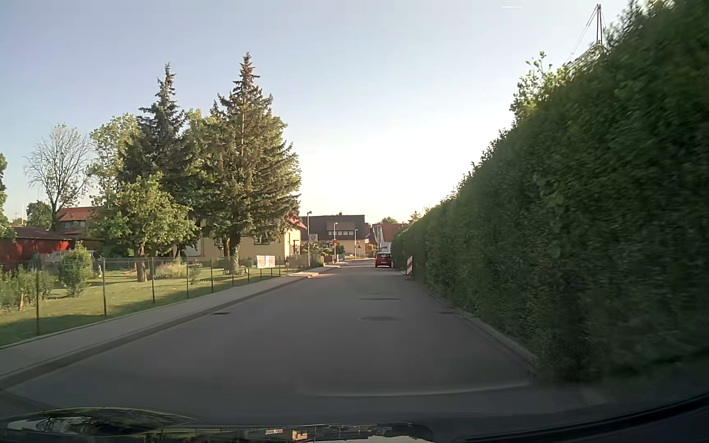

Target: Follow the waypoints while adhering to traffic rules and regulations

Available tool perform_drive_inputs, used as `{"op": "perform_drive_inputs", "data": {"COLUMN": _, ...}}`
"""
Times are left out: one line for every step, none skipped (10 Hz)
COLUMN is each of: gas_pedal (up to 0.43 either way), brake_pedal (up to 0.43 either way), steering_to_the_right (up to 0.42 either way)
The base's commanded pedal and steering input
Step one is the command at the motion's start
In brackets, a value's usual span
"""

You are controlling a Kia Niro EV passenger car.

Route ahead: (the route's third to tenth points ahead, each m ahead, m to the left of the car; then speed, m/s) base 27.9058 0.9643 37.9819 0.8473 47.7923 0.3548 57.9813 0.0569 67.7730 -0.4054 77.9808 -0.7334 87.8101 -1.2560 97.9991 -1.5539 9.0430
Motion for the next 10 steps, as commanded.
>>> {"op": "perform_drive_inputs", "data": {"gas_pedal": 0.15, "brake_pedal": 0.0, "steering_to_the_right": 0.004}}
{"op": "perform_drive_inputs", "data": {"gas_pedal": 0.15, "brake_pedal": 0.0, "steering_to_the_right": 0.004}}
{"op": "perform_drive_inputs", "data": {"gas_pedal": 0.138, "brake_pedal": 0.0, "steering_to_the_right": 0.004}}
{"op": "perform_drive_inputs", "data": {"gas_pedal": 0.118, "brake_pedal": 0.0, "steering_to_the_right": 0.004}}
{"op": "perform_drive_inputs", "data": {"gas_pedal": 0.118, "brake_pedal": 0.0, "steering_to_the_right": 0.004}}
{"op": "perform_drive_inputs", "data": {"gas_pedal": 0.11, "brake_pedal": 0.0, "steering_to_the_right": 0.004}}
{"op": "perform_drive_inputs", "data": {"gas_pedal": 0.11, "brake_pedal": 0.0, "steering_to_the_right": 0.004}}
{"op": "perform_drive_inputs", "data": {"gas_pedal": 0.11, "brake_pedal": 0.0, "steering_to_the_right": 0.004}}
{"op": "perform_drive_inputs", "data": {"gas_pedal": 0.11, "brake_pedal": 0.0, "steering_to_the_right": 0.004}}
{"op": "perform_drive_inputs", "data": {"gas_pedal": 0.098, "brake_pedal": 0.0, "steering_to_the_right": 0.004}}
